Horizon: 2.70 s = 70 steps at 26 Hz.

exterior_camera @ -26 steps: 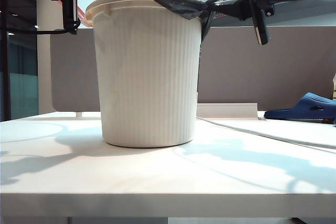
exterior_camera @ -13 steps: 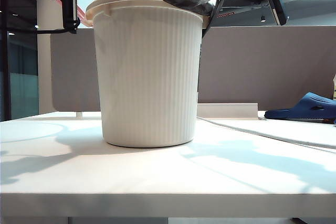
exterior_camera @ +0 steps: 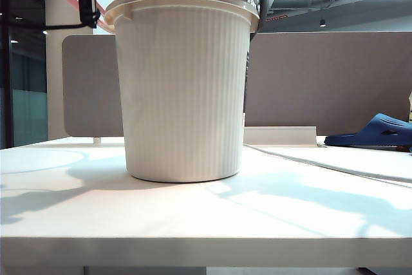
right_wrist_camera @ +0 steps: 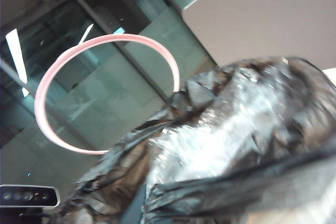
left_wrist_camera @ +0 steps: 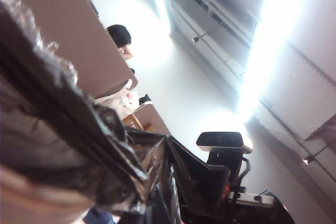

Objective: Open the ring lid of the trash can, pull out the black garbage bag inside, and place it on the table.

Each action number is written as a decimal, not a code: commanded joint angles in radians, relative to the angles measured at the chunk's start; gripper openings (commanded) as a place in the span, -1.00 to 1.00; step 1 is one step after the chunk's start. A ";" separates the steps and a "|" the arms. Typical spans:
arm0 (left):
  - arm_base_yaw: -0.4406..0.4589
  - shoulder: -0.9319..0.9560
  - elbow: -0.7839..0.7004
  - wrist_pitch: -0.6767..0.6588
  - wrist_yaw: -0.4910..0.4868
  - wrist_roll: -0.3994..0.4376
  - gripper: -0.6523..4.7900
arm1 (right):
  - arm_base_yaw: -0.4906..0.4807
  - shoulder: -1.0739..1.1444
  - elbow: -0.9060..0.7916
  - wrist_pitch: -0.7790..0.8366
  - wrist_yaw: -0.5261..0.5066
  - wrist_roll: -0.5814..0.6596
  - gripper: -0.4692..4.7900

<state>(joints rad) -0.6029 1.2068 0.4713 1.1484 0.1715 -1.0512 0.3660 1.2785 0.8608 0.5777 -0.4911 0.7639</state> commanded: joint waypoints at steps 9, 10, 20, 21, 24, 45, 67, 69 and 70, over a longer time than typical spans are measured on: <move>-0.001 -0.004 0.023 0.015 -0.016 0.004 -0.31 | 0.001 0.002 0.148 -0.042 -0.075 -0.092 -0.84; 0.000 -0.004 0.023 0.021 -0.018 0.004 -0.11 | 0.001 0.004 0.154 -0.051 -0.077 -0.093 -0.84; 0.000 -0.007 0.023 0.025 -0.032 -0.002 0.30 | 0.001 0.010 0.218 -0.068 -0.115 -0.097 -0.84; 0.000 -0.007 0.023 0.016 -0.043 -0.007 0.30 | 0.001 0.010 0.226 -0.075 -0.116 -0.096 -0.84; 0.000 -0.007 0.024 0.016 -0.093 -0.008 0.30 | 0.001 0.014 0.240 -0.084 -0.152 -0.095 -0.84; 0.000 -0.007 0.140 -0.198 -0.195 0.004 -0.49 | 0.002 0.027 0.240 -0.166 -0.248 -0.111 -0.84; 0.000 -0.007 0.231 -0.212 -0.190 0.043 -0.78 | 0.002 0.027 0.241 -0.258 -0.240 -0.169 -0.84; 0.000 -0.007 0.242 -0.214 -0.181 0.052 -0.78 | 0.002 0.027 0.244 -0.248 -0.240 -0.170 -0.84; 0.000 -0.007 0.247 -0.216 -0.177 0.053 -0.78 | 0.002 0.027 0.244 -0.234 -0.240 -0.169 -0.84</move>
<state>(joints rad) -0.6018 1.2045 0.7055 0.9020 -0.0242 -1.0084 0.3668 1.3090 1.0966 0.3080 -0.7338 0.6006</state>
